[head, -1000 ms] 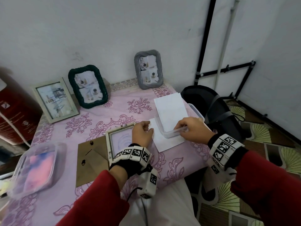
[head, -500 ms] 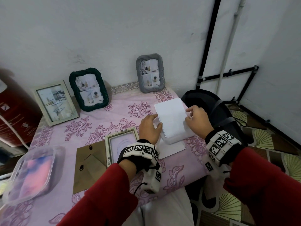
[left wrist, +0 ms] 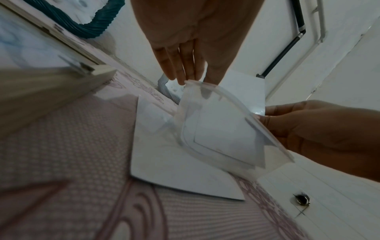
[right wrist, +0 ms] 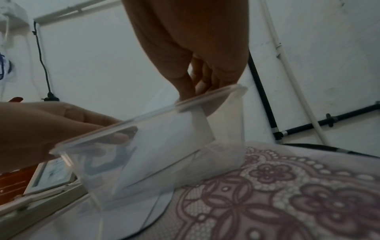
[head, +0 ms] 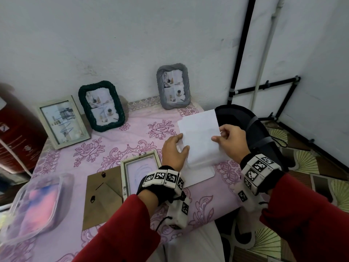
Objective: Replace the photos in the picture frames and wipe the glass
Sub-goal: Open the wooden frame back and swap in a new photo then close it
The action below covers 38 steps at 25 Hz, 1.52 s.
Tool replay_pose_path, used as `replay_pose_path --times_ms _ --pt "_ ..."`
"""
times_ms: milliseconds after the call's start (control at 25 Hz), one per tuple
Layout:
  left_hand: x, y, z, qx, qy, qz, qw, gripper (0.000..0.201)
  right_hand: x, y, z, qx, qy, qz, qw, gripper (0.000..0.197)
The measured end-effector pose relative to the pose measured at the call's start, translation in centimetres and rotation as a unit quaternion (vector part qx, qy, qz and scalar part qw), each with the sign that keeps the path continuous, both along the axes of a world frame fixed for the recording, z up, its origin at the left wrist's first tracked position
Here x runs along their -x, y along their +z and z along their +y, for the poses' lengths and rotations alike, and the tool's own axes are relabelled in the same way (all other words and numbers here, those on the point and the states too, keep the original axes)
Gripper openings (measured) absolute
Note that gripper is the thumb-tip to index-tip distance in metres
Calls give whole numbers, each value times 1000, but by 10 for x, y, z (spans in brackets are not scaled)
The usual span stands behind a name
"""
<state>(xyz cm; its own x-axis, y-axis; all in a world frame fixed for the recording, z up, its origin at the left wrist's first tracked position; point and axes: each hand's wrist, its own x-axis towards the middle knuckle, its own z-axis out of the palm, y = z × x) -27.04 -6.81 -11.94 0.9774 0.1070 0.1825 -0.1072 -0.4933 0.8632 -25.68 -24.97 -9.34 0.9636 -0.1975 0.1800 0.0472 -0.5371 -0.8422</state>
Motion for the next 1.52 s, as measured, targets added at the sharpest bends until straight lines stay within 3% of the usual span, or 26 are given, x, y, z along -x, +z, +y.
replay_pose_path --times_ms 160,320,600,800,1000,1200,1400,1520 --pt "1 2 -2 3 0 -2 1000 46 10 11 -4 4 17 -35 999 19" --pt "6 7 -4 3 -11 -25 1000 42 14 19 -2 -59 15 -32 998 17" --pt "19 38 11 171 -7 -49 984 30 15 38 18 -116 61 -68 989 13" --pt "29 55 36 194 -3 -78 978 32 12 45 44 -117 75 -89 986 24" --pt "39 59 68 187 -10 -85 979 62 19 45 76 -84 122 -94 984 45" --pt "47 47 106 151 4 -54 987 69 25 38 107 -64 177 -44 981 55" --pt "60 26 139 133 -2 1 991 78 31 31 127 -20 260 0 965 84" --pt "68 15 155 100 -4 32 995 82 33 25 138 1 302 12 953 91"
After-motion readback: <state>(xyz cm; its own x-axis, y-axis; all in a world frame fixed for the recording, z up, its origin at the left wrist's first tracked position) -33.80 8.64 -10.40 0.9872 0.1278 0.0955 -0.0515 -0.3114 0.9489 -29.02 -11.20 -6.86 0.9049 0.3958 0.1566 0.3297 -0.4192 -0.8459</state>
